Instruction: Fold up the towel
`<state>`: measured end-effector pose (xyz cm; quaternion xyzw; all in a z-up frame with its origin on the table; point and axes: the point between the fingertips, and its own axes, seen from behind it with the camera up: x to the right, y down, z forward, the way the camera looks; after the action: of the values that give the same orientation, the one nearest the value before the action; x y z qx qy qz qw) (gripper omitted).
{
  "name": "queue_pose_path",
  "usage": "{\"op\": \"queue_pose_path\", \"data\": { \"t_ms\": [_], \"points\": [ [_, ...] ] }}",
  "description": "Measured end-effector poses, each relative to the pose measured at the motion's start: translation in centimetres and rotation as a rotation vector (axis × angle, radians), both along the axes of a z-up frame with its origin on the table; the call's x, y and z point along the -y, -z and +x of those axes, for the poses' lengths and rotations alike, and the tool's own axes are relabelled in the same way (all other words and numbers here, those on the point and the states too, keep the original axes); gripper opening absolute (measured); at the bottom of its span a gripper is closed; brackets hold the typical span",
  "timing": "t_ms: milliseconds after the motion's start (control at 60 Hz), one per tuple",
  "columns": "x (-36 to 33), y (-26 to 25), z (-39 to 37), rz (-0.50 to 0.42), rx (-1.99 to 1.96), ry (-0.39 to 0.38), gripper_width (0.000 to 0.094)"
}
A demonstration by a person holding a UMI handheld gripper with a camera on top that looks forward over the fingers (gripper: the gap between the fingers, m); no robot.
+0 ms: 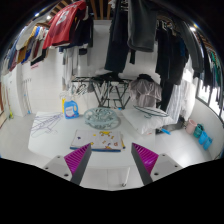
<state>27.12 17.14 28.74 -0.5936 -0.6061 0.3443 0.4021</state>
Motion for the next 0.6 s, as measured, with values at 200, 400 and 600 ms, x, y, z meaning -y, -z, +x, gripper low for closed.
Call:
{"op": "queue_pose_path", "data": {
  "t_ms": [200, 400, 600],
  "points": [
    [6.8, 1.4, -1.9, -0.016, 0.028, -0.053, 0.0847],
    [13.6, 3.1, -3.0, -0.019, 0.054, -0.119, 0.0847],
    [18.9, 6.4, -5.3, -0.015, 0.079, -0.133, 0.0852]
  ]
}}
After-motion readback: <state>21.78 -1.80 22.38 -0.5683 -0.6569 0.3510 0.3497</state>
